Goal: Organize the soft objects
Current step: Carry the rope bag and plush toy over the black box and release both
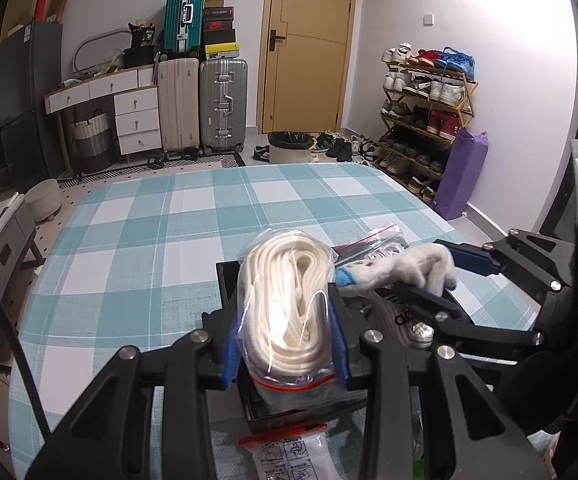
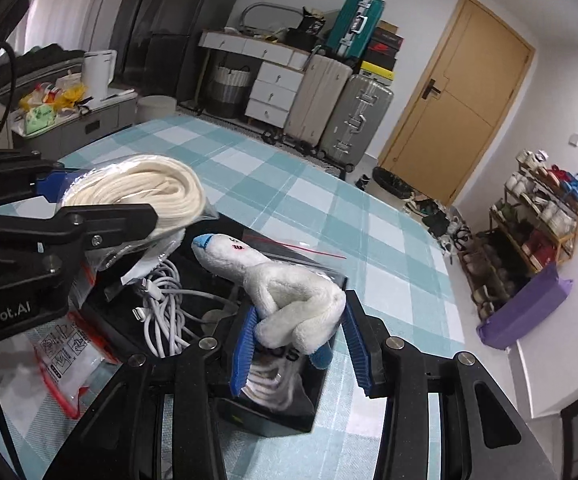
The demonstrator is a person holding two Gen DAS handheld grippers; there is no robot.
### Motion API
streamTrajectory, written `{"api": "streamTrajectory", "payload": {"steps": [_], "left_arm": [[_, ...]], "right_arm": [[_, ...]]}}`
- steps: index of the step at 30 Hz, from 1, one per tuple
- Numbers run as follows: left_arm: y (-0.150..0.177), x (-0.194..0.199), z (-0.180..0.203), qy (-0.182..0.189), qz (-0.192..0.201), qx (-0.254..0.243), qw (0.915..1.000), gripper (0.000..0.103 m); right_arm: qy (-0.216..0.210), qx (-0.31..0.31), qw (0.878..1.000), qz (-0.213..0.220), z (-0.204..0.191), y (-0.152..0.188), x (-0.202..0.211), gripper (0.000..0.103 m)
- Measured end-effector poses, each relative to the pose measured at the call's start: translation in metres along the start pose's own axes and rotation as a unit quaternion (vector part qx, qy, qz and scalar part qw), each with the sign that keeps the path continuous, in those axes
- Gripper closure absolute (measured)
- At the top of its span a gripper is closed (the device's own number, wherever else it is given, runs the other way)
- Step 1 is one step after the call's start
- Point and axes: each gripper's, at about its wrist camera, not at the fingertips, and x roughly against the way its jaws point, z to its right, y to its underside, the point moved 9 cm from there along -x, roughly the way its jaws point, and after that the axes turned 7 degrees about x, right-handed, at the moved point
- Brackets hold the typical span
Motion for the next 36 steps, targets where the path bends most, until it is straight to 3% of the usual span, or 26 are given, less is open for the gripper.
{"api": "streamTrajectory", "payload": {"steps": [17, 20, 23, 25, 31, 34, 36], "left_arm": [[0.002, -0.01, -0.01, -0.006, -0.008, 0.011, 0.9999, 0.068], [0.002, -0.012, -0.011, -0.005, -0.01, 0.012, 0.9999, 0.068], [0.002, -0.013, -0.01, -0.004, -0.011, 0.012, 0.9999, 0.068], [0.002, -0.013, -0.009, -0.001, -0.012, 0.013, 0.9998, 0.068], [0.005, -0.015, -0.005, 0.002, -0.015, 0.01, 0.9998, 0.066], [0.009, -0.017, -0.003, 0.0, -0.022, 0.003, 0.9997, 0.059], [0.01, -0.016, -0.001, 0.002, -0.025, -0.002, 0.9997, 0.05]], "right_arm": [[-0.059, 0.028, 0.998, -0.02, -0.012, -0.01, -0.036, 0.062], [-0.059, 0.033, 0.998, -0.02, -0.012, -0.011, -0.037, 0.054], [-0.032, 0.036, 0.999, -0.016, -0.003, -0.012, -0.035, 0.038], [-0.025, 0.037, 0.999, -0.008, 0.001, -0.012, -0.029, 0.016], [-0.036, 0.026, 0.999, -0.002, 0.006, -0.001, -0.014, 0.013], [-0.048, 0.01, 0.999, 0.0, 0.006, 0.004, -0.005, 0.012], [-0.048, 0.005, 0.999, 0.002, 0.007, 0.006, 0.001, 0.011]]}}
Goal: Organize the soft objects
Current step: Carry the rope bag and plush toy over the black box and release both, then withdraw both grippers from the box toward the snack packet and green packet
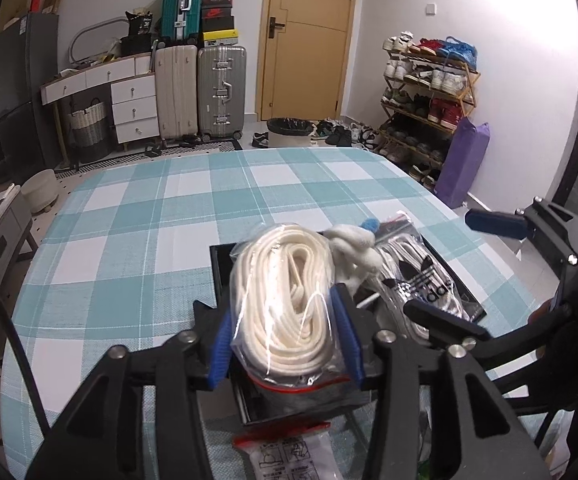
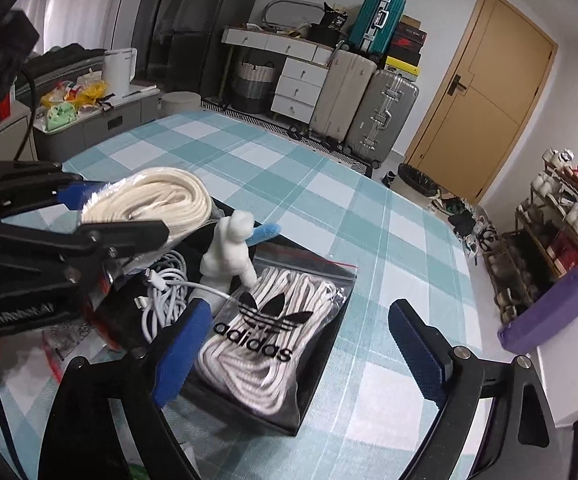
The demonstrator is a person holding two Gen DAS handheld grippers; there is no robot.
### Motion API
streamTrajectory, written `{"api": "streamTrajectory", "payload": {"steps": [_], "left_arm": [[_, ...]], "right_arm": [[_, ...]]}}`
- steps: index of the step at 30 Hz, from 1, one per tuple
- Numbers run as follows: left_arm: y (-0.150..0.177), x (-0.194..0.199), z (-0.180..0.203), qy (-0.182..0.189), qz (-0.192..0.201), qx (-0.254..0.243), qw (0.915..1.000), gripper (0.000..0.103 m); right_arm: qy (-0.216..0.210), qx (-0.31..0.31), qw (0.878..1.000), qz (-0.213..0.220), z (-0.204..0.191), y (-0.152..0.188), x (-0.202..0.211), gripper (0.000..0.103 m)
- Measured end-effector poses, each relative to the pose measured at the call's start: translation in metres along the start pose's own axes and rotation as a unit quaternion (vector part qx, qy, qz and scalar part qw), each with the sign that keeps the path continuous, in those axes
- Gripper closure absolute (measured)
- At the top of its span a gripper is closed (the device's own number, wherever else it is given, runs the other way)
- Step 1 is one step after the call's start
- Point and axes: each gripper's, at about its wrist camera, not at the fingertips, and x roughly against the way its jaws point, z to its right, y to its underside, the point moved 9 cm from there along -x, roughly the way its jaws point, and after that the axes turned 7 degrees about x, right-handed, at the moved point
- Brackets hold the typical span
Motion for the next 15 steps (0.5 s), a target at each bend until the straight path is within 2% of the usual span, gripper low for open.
{"api": "streamTrajectory", "payload": {"steps": [1, 3, 5, 7, 10, 15], "left_arm": [[0.001, 0.001, 0.001, 0.0, -0.001, -0.003, 1.0, 0.042], [0.003, 0.004, 0.004, 0.0, -0.003, -0.011, 0.9999, 0.037], [0.003, 0.008, 0.001, -0.012, 0.002, -0.01, 0.9999, 0.016], [0.001, 0.016, 0.0, -0.007, 0.015, -0.006, 0.9999, 0.004], [0.002, 0.024, -0.004, -0.009, 0.018, -0.004, 0.9998, 0.0], [0.009, 0.033, -0.014, -0.025, 0.019, -0.007, 0.9995, 0.0]], "right_arm": [[0.001, -0.002, 1.0, 0.002, 0.001, 0.001, 0.003, 0.01], [0.002, -0.009, 1.0, 0.005, 0.001, 0.002, 0.008, 0.009], [-0.002, -0.018, 1.0, 0.01, 0.002, 0.003, 0.014, 0.007], [0.0, -0.021, 1.0, 0.013, 0.002, 0.006, 0.019, 0.004], [-0.015, -0.041, 0.999, 0.02, 0.003, 0.011, 0.028, 0.002], [-0.045, -0.082, 0.995, 0.033, 0.004, 0.021, 0.041, 0.001]]}}
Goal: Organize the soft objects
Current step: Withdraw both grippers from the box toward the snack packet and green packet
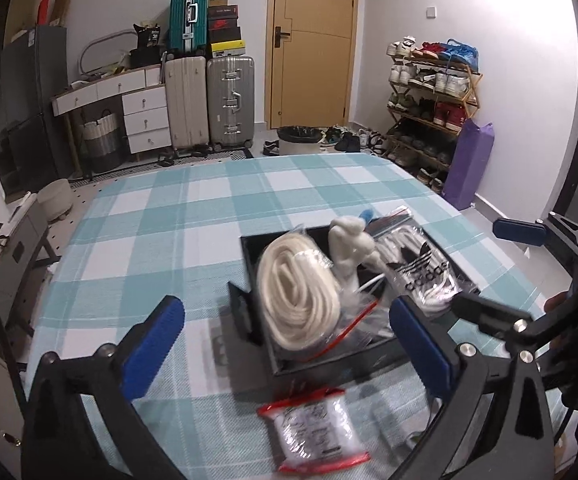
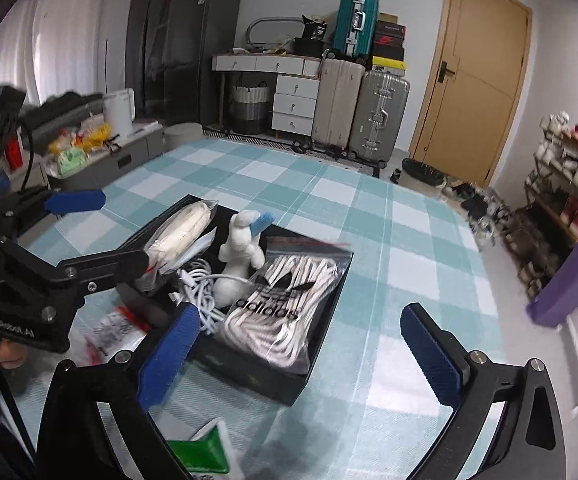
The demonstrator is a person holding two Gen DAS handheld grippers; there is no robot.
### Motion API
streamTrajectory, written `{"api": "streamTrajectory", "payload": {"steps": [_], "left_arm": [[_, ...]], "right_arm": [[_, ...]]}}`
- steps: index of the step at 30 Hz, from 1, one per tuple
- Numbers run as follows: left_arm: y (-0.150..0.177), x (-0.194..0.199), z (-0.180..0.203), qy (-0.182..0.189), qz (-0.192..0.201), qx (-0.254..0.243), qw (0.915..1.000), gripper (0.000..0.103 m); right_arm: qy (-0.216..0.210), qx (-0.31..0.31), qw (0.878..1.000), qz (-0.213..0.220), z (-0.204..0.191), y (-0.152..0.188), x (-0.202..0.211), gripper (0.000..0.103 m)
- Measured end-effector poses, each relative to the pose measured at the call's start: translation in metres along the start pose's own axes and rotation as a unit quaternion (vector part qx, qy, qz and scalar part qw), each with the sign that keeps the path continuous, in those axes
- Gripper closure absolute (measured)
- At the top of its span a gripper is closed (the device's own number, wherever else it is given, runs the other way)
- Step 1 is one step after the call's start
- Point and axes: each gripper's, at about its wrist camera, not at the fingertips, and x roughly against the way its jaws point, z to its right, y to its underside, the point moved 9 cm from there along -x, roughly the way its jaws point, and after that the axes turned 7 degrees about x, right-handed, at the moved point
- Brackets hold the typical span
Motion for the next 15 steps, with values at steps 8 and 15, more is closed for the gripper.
{"api": "streamTrajectory", "payload": {"steps": [8, 15], "left_arm": [[0.015, 0.011, -0.01, -0.012, -0.001, -0.002, 0.9999, 0.0], [0.028, 0.017, -0.008, -0.014, -0.009, -0.013, 0.9998, 0.0]], "right_arm": [[-0.03, -0.037, 0.999, 0.008, -0.004, 0.014, 0.012, 0.001], [-0.045, -0.045, 0.998, 0.0, -0.014, 0.027, 0.014, 0.001]]}}
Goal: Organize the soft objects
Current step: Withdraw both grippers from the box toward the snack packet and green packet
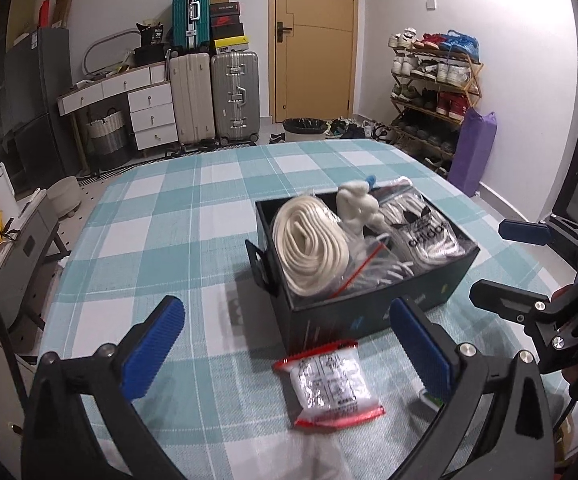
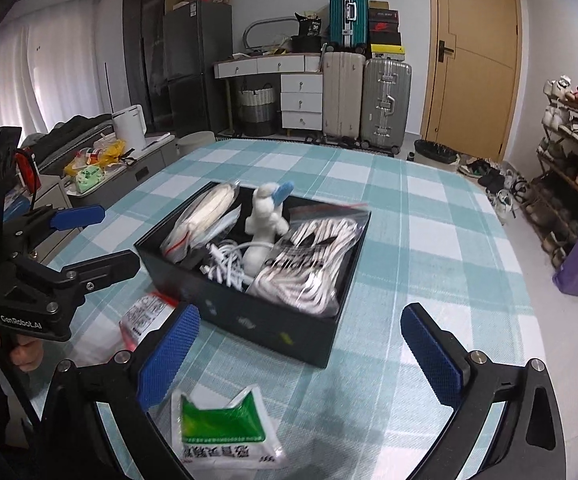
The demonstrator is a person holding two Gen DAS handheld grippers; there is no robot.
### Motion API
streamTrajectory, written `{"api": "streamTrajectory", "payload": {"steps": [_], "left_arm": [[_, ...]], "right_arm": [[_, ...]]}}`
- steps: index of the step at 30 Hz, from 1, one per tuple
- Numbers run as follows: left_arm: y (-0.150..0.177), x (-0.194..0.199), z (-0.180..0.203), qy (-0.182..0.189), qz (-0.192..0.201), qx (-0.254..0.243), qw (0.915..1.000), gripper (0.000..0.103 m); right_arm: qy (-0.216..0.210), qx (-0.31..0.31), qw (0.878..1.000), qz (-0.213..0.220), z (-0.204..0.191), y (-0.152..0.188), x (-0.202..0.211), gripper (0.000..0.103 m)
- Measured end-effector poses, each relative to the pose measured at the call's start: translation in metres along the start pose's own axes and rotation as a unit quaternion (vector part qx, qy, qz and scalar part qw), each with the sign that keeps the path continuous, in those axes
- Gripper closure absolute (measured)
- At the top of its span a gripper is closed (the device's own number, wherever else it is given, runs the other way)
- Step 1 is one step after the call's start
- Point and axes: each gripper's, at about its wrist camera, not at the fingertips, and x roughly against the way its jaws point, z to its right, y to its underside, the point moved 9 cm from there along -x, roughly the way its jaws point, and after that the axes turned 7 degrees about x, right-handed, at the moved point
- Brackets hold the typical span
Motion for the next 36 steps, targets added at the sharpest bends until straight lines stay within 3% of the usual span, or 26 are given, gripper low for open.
{"api": "streamTrajectory", "payload": {"steps": [24, 36], "left_arm": [[0.043, -0.013, 0.005, 0.015, -0.048, -0.011, 0.9987, 0.0], [0.056, -0.023, 0.008, 0.019, -0.075, -0.02, 0.9968, 0.0]], "right_arm": [[-0.028, -0.002, 0.998, -0.06, -0.031, 0.062, -0.004, 0.001], [-0.049, 0.034, 0.994, -0.093, -0.052, 0.079, -0.012, 0.001]]}}
